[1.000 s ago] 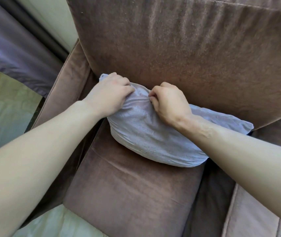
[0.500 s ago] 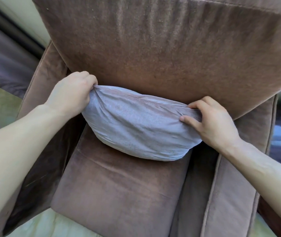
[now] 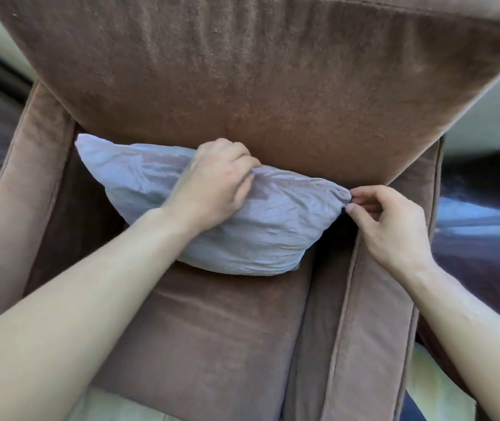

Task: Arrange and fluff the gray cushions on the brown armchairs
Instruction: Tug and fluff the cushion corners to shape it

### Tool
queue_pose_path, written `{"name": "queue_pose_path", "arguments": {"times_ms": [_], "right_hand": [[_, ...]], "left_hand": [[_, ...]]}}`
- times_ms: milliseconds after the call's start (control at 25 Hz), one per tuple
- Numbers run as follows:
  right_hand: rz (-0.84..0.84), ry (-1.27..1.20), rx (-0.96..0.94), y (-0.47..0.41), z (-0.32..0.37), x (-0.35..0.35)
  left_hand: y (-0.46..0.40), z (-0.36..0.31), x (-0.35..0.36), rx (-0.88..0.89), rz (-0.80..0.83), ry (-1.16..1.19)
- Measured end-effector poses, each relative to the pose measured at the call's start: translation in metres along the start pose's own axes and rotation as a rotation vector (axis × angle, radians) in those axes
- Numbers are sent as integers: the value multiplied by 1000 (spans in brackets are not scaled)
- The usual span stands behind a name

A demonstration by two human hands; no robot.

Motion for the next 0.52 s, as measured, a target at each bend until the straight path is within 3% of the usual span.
{"name": "queue_pose_path", "arguments": {"times_ms": [200, 320, 520], "right_hand": [[1, -65, -3, -1, -4, 5], [-16, -78, 20, -6, -7, 12], [49, -125, 120, -15, -5, 22]], "left_hand": [[-29, -78, 54, 62, 150, 116], [-35, -83, 65, -38, 156, 127], [-33, -81, 65, -58, 145, 119]]}}
Point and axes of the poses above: each hand's wrist, its own y-axis away from the middle knuckle, its own x-axis out of the palm, z = x × y, the point moved 5 cm from there along -y, towards the middle knuckle, and after that the axes turned 12 degrees about -z, right-handed, at the moved point
